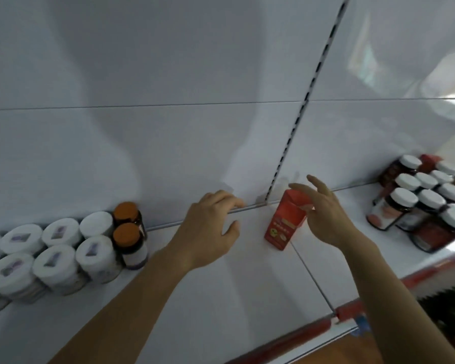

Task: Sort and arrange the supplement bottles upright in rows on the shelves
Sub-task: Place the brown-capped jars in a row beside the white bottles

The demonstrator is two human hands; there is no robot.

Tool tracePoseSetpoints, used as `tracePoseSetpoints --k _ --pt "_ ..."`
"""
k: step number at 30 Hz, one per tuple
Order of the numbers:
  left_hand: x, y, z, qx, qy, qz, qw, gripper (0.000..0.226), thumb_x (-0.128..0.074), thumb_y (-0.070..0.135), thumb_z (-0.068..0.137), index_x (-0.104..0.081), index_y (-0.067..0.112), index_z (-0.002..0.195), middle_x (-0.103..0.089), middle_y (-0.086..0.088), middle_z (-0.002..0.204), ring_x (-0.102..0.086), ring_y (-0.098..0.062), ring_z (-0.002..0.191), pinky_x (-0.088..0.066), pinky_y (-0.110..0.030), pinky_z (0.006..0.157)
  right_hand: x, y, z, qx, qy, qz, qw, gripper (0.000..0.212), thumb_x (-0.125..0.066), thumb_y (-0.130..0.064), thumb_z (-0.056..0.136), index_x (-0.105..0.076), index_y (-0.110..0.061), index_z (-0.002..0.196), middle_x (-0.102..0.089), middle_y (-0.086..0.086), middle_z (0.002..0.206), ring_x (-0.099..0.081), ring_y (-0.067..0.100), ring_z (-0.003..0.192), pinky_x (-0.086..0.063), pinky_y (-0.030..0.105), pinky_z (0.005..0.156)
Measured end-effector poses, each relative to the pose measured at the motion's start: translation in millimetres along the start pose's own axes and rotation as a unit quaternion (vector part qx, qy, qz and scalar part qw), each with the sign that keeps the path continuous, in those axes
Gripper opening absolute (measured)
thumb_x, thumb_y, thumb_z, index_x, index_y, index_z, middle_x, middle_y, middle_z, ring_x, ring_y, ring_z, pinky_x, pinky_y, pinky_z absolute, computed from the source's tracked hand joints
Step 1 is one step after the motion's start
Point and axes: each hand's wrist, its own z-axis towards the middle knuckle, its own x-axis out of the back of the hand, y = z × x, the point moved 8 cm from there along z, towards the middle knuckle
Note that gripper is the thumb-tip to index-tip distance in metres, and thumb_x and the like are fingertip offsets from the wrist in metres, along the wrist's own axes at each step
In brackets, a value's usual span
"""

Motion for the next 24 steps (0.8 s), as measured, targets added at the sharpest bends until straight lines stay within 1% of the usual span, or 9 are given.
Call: tracePoseSetpoints --k 1,3,6,8,11,15,18,22,24 --pt "-19.2 5.9 8.3 0.004 -0.017 -0.019 1.000 0.041 -0.058 0.045 0.086 -0.059 0.029 0.124 -0.056 0.012 0.123 -0.055 -0.012 0.116 -0.049 -0.044 0.096 -4.2 5.8 1.3 0.016 -0.039 -0.007 0.999 0.075 -0.049 0.011 0.084 -0.044 -0.028 0.148 -0.036 0.007 0.159 -0.022 0.028 0.152 -0.026 0.041 0.119" --pt "-54.0 17.5 25.1 0.027 -0.034 -0.060 0.997 0.054 -0.069 0.056 0.080 -0.051 0.030 0.125 -0.051 0.012 0.123 -0.054 -0.011 0.117 -0.050 -0.042 0.097 -7.2 15.7 2.7 0.045 -0.064 0.018 0.997 0.076 -0.062 0.010 0.081 -0.043 -0.024 0.147 -0.045 0.004 0.149 -0.037 0.025 0.142 -0.030 0.027 0.108" --pt "-87.1 30.8 45.3 0.072 0.005 -0.091 0.993 0.067 -0.077 0.066 0.069 -0.042 0.029 0.112 -0.045 0.008 0.112 -0.055 -0.013 0.102 -0.054 -0.038 0.083 -4.9 35.9 7.2 0.062 0.005 0.078 0.995 0.069 -0.081 -0.001 0.076 -0.050 -0.023 0.135 -0.055 -0.002 0.131 -0.056 0.023 0.116 -0.036 0.012 0.088" --pt "-98.9 38.2 54.4 0.085 0.035 -0.071 0.993 0.066 -0.079 0.065 0.068 -0.040 0.029 0.107 -0.044 0.008 0.106 -0.055 -0.014 0.092 -0.053 -0.034 0.071 -6.1 48.1 9.8 0.058 0.038 0.113 0.991 0.061 -0.081 -0.003 0.077 -0.051 -0.021 0.127 -0.059 -0.004 0.122 -0.057 0.020 0.109 -0.041 0.014 0.085" --pt "-98.4 43.3 51.5 0.089 0.074 -0.074 0.990 0.050 -0.080 0.052 0.077 -0.043 0.029 0.101 -0.052 0.010 0.099 -0.055 -0.011 0.084 -0.052 -0.031 0.065 -8.9 59.3 13.9 0.030 0.059 0.173 0.983 0.053 -0.082 -0.009 0.080 -0.051 -0.026 0.120 -0.062 -0.007 0.117 -0.058 0.014 0.107 -0.051 0.030 0.086" --pt "-62.5 30.5 11.7 0.119 0.145 -0.107 0.976 0.040 -0.076 0.046 0.075 -0.050 0.030 0.101 -0.059 0.015 0.096 -0.059 -0.008 0.088 -0.050 -0.023 0.069 -12.7 54.4 10.2 -0.011 0.097 0.268 0.958 0.038 -0.079 -0.016 0.085 -0.055 -0.026 0.112 -0.063 -0.009 0.114 -0.062 0.008 0.104 -0.054 0.020 0.067" --pt "-24.5 17.3 -26.8 0.152 0.216 -0.094 0.960 0.037 -0.069 0.047 0.078 -0.054 0.028 0.105 -0.061 0.017 0.101 -0.060 -0.009 0.095 -0.049 -0.017 0.074 -19.6 21.0 5.6 0.004 0.107 0.359 0.927 0.031 -0.077 -0.014 0.087 -0.057 -0.023 0.109 -0.066 -0.007 0.110 -0.065 0.009 0.099 -0.052 0.015 0.065" --pt "16.3 4.3 -75.7 0.187 0.274 -0.039 0.943 0.034 -0.066 0.044 0.080 -0.056 0.027 0.107 -0.060 0.015 0.110 -0.058 -0.006 0.102 -0.047 -0.014 0.077 -41.5 -48.3 8.6 0.049 0.041 0.429 0.901 0.031 -0.077 -0.010 0.087 -0.058 -0.017 0.111 -0.066 -0.003 0.111 -0.064 0.009 0.101 -0.050 0.009 0.068" --pt "30.7 -2.4 -101.5 0.212 0.304 -0.028 0.928 0.032 -0.066 0.042 0.080 -0.056 0.028 0.107 -0.060 0.015 0.112 -0.059 -0.007 0.102 -0.048 -0.016 0.077 -57.0 -89.2 12.0 0.095 -0.008 0.435 0.895 0.035 -0.078 -0.011 0.086 -0.058 -0.018 0.113 -0.065 -0.003 0.115 -0.063 0.006 0.102 -0.053 0.012 0.070"
